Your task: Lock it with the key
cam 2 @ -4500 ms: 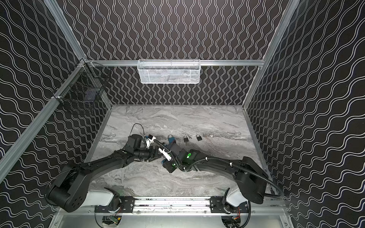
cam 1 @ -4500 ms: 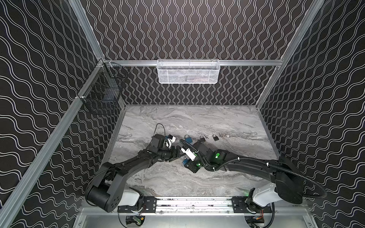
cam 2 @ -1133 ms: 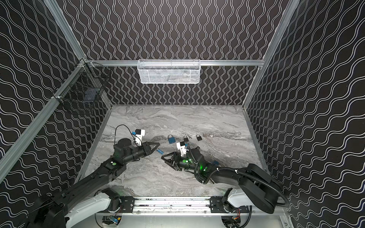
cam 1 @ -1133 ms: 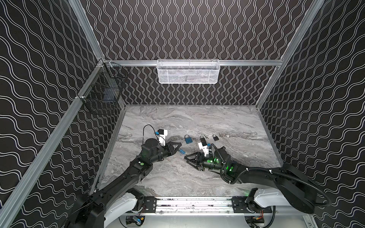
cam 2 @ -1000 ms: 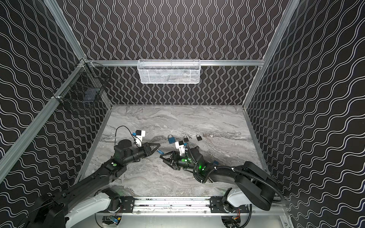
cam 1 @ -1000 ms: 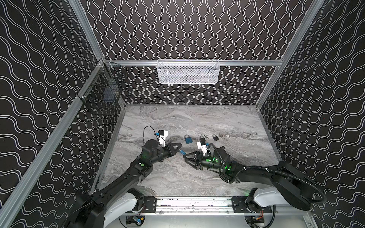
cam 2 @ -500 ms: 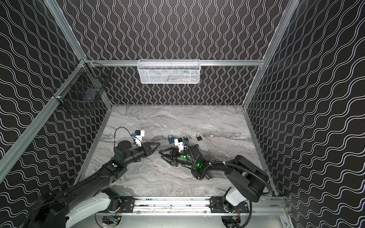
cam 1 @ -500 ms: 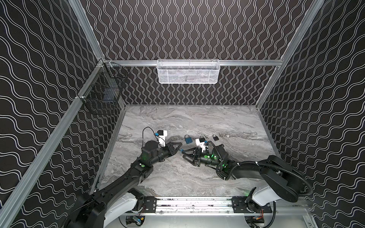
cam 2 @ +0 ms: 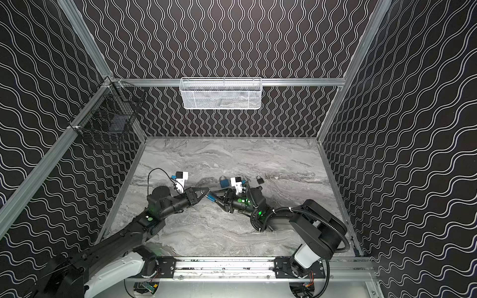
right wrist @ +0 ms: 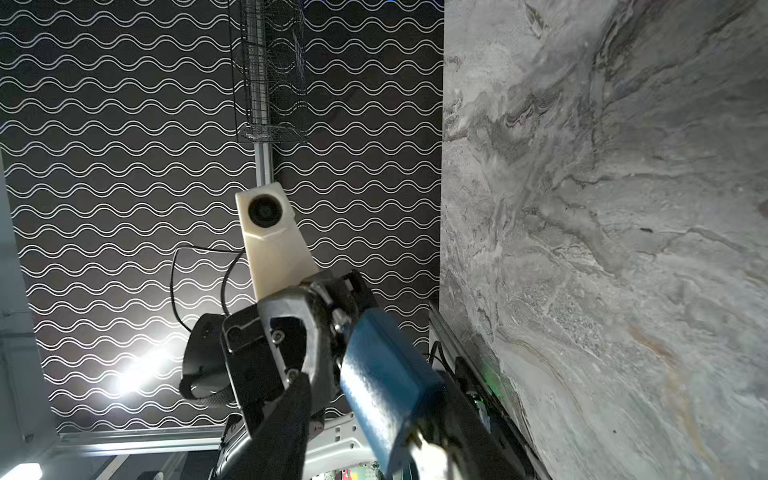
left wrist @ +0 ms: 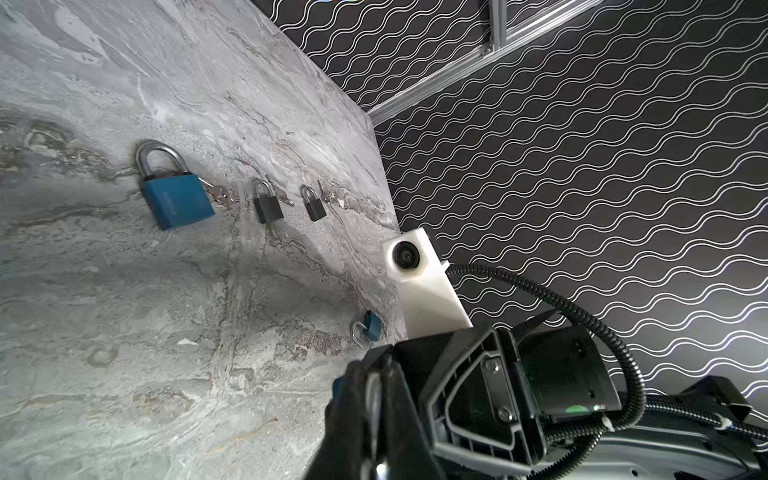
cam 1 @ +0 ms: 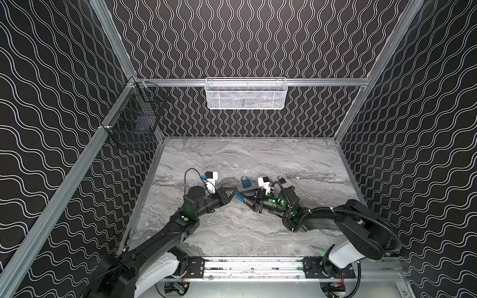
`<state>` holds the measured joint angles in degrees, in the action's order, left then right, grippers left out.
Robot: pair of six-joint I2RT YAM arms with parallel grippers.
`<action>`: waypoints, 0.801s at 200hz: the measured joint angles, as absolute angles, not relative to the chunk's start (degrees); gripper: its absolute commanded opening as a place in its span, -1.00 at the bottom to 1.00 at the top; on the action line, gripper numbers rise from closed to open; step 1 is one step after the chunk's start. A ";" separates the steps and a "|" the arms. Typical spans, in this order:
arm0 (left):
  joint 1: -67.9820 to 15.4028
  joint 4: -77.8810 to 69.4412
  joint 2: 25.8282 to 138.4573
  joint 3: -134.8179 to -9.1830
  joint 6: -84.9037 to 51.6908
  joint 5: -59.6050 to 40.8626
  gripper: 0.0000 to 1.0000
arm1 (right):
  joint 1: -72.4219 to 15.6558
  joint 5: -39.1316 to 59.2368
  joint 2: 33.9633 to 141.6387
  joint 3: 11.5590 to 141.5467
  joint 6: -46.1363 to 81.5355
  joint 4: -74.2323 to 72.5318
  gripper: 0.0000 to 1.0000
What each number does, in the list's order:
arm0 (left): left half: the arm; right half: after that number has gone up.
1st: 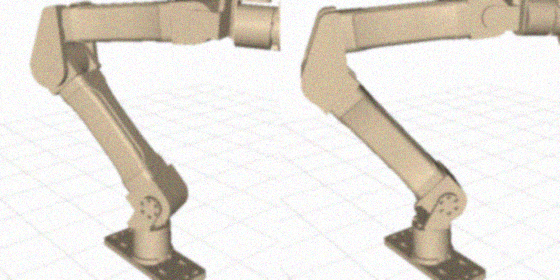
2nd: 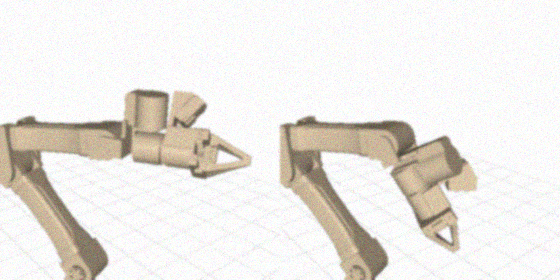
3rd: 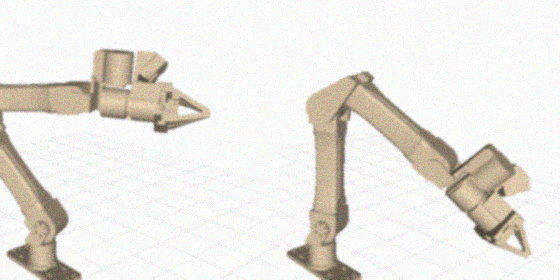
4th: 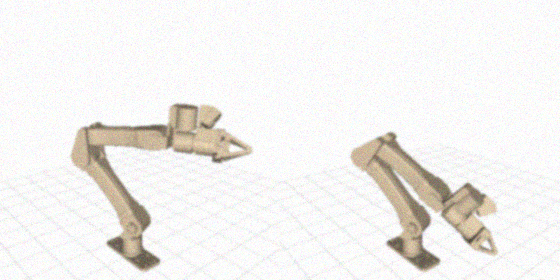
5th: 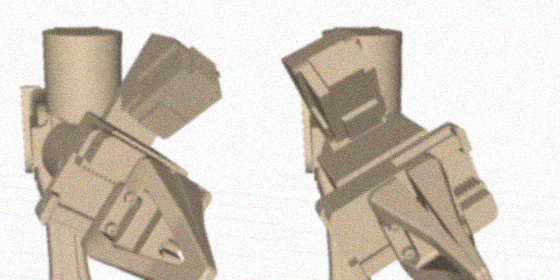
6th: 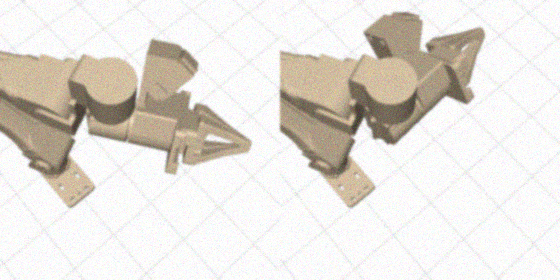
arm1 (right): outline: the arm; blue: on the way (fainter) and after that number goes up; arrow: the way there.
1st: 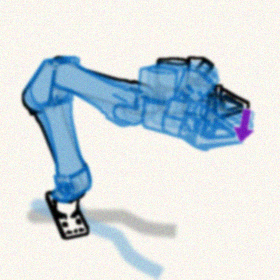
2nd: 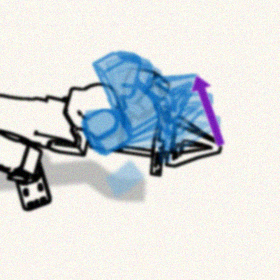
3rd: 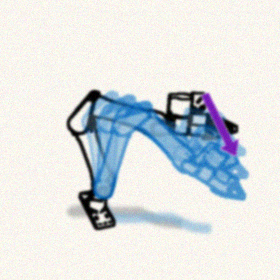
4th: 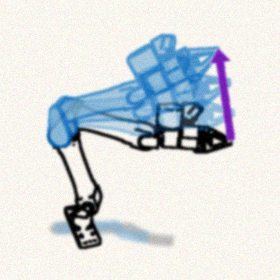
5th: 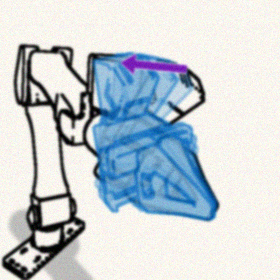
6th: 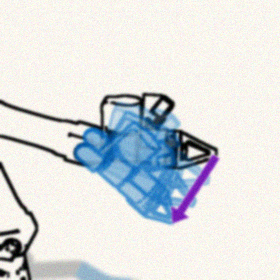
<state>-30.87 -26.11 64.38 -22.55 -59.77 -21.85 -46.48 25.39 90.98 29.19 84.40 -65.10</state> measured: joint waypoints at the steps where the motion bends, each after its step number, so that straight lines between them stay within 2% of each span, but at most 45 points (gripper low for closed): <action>1: -30.87 -26.11 64.40 -22.55 -59.77 -21.85 -1.00 | -46.48 25.39 91.02 29.19 84.40 -65.14 -0.14; 143: -30.85 -27.64 65.04 -23.11 -61.34 -22.44 -1.00 | -45.84 26.04 92.68 27.57 83.50 -72.01 -0.63; 160: -30.85 -27.31 64.97 -23.20 -61.54 -22.37 -0.85 | -45.74 26.20 92.90 27.44 83.53 -72.60 -0.68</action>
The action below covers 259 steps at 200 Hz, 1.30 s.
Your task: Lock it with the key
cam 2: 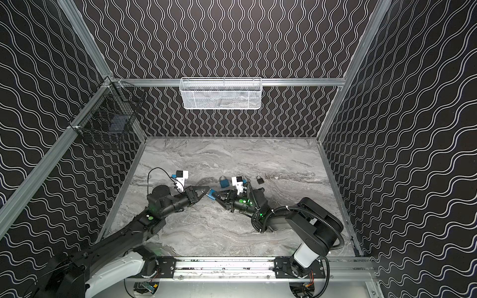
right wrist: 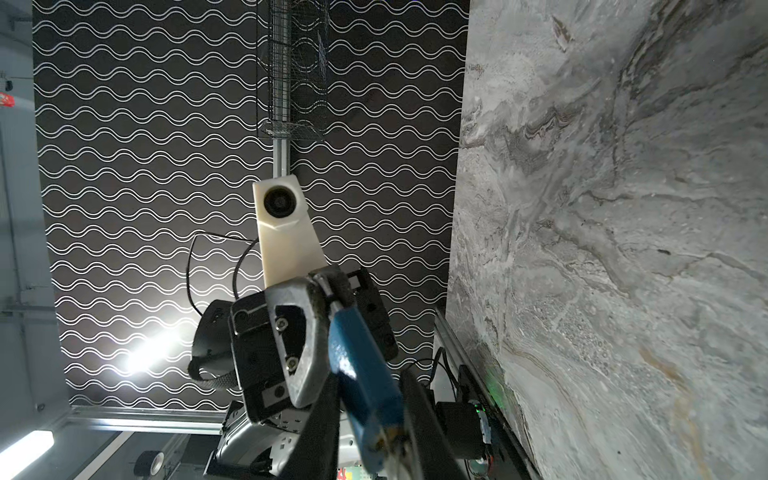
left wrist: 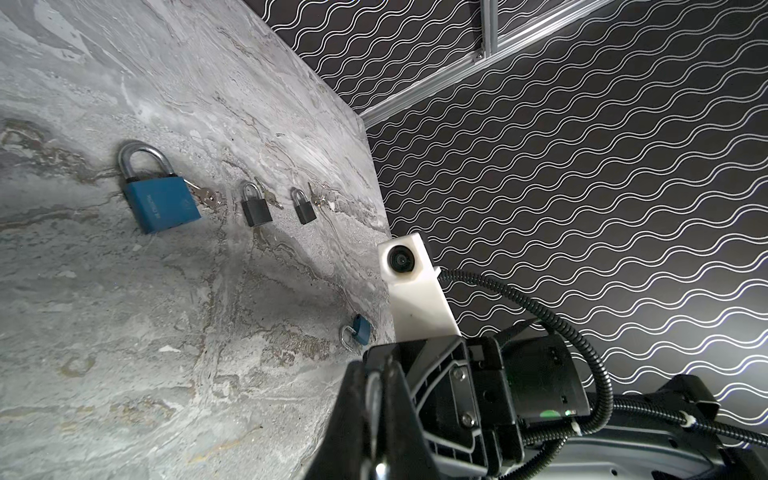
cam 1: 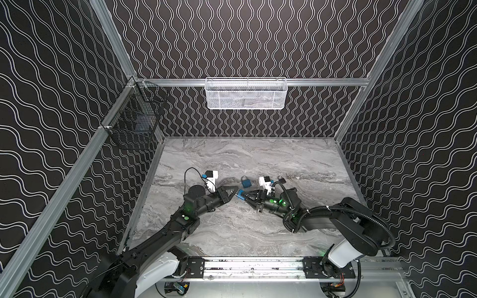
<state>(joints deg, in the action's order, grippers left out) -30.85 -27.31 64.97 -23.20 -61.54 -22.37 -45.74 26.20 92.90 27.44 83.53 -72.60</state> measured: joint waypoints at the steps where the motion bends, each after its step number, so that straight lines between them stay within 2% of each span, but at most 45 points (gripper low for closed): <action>1: -30.85 -27.27 64.95 -23.22 -61.54 -22.37 -0.84 | -45.74 26.22 92.90 27.42 83.53 -72.62 -0.69; 16: -30.85 -27.05 64.55 -23.31 -61.54 -22.33 -0.69 | -45.69 26.24 92.92 27.40 83.50 -73.21 -0.72; 59: -30.85 -25.08 63.55 -23.31 -61.23 -21.87 -0.44 | -45.47 26.44 93.17 27.40 83.31 -74.02 -0.82; 207: -30.46 -23.90 62.11 -22.15 -61.32 -22.09 -0.35 | -45.34 26.63 93.84 26.48 83.26 -75.29 -0.95; 259: -29.63 -23.18 61.58 -21.80 -61.32 -21.93 -0.47 | -45.32 26.61 93.78 26.26 83.09 -75.26 -0.97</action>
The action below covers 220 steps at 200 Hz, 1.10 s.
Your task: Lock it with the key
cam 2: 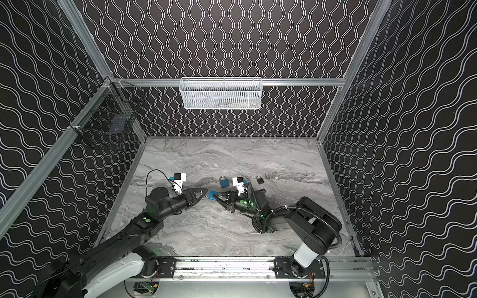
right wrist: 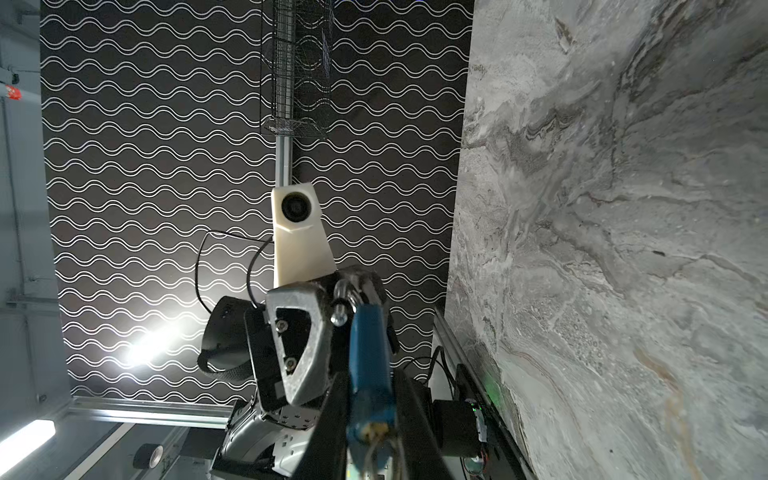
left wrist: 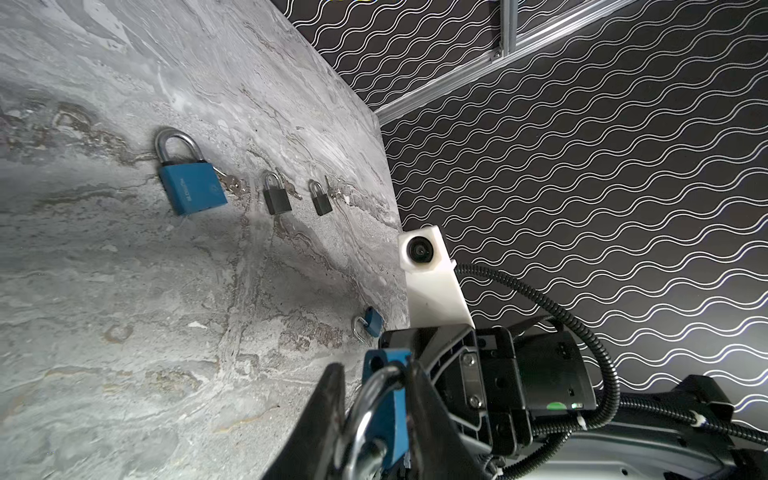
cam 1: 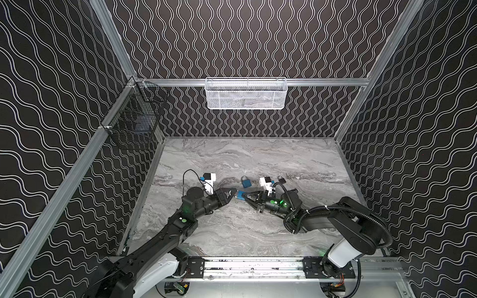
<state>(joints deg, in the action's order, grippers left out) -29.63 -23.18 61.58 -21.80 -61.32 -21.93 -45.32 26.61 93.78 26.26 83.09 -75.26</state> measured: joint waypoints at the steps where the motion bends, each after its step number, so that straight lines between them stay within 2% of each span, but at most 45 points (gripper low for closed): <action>1: -29.63 -23.16 61.58 -21.80 -61.32 -21.93 -0.48 | -45.32 26.61 93.78 26.26 83.09 -75.26 -0.97; 49: -29.41 -23.49 62.26 -21.47 -61.32 -22.02 -0.65 | -45.25 26.61 93.84 26.26 83.09 -75.29 -0.97; 82: -29.26 -24.10 62.13 -21.39 -62.22 -22.63 -0.91 | -45.21 26.59 93.78 26.26 82.91 -75.68 -0.97; 105: -29.23 -26.30 62.37 -21.39 -63.22 -23.00 -1.00 | -45.21 26.06 93.41 26.26 82.41 -75.64 -0.98; 220: -28.86 -30.17 65.41 -21.61 -64.14 -23.16 -1.00 | -44.73 25.52 91.94 27.99 77.73 -71.20 -1.00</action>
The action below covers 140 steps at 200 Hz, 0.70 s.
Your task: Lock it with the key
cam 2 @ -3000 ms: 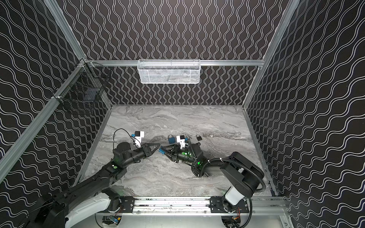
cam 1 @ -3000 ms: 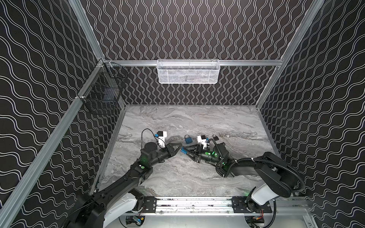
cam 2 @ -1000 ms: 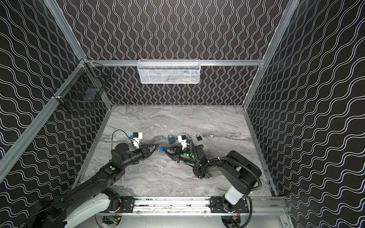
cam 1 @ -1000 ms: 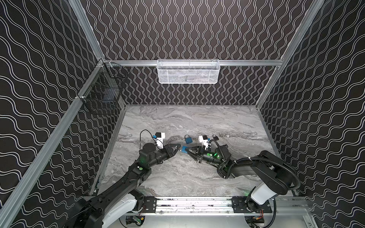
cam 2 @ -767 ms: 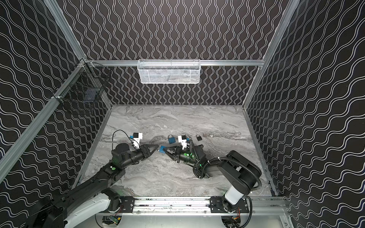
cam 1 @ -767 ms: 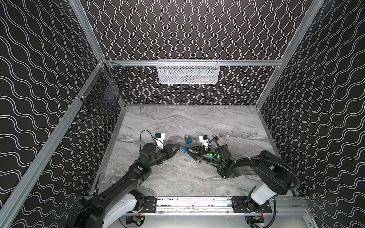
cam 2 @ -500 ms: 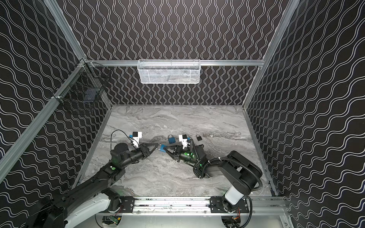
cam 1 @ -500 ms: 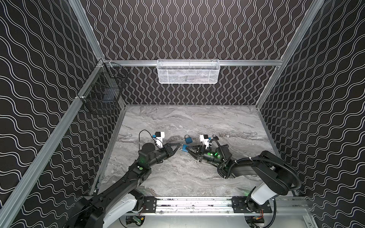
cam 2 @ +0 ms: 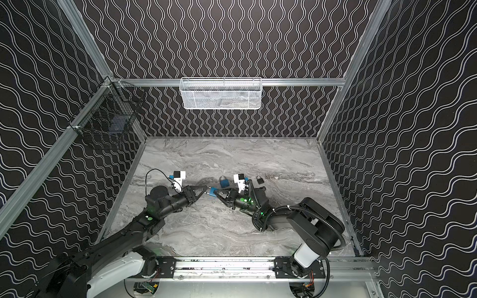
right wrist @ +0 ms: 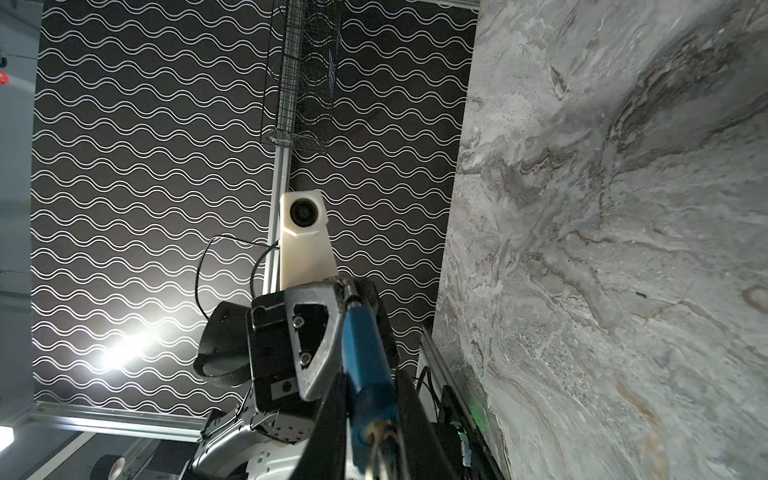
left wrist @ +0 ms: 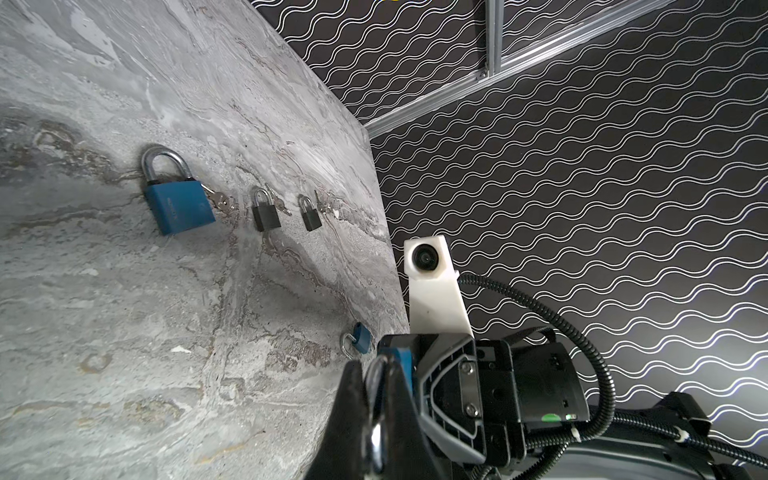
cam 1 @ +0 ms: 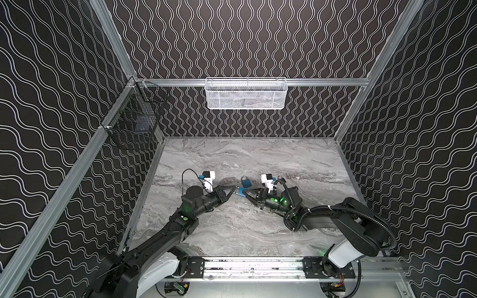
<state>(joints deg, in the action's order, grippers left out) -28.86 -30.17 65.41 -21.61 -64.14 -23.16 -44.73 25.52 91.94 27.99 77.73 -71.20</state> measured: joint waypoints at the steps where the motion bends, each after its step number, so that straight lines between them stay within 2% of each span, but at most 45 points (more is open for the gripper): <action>1: -28.86 -30.20 65.49 -21.65 -64.14 -23.16 -1.00 | -44.73 25.50 91.90 28.01 77.58 -71.07 -1.00; 62: -28.60 -32.25 68.45 -23.64 -65.23 -22.17 -1.00 | -44.38 24.56 90.45 31.42 72.58 -65.14 -1.00; 140: -28.49 -34.39 69.63 -23.88 -65.78 -19.59 -1.00 | -43.22 27.03 93.95 34.20 73.06 -66.72 -1.00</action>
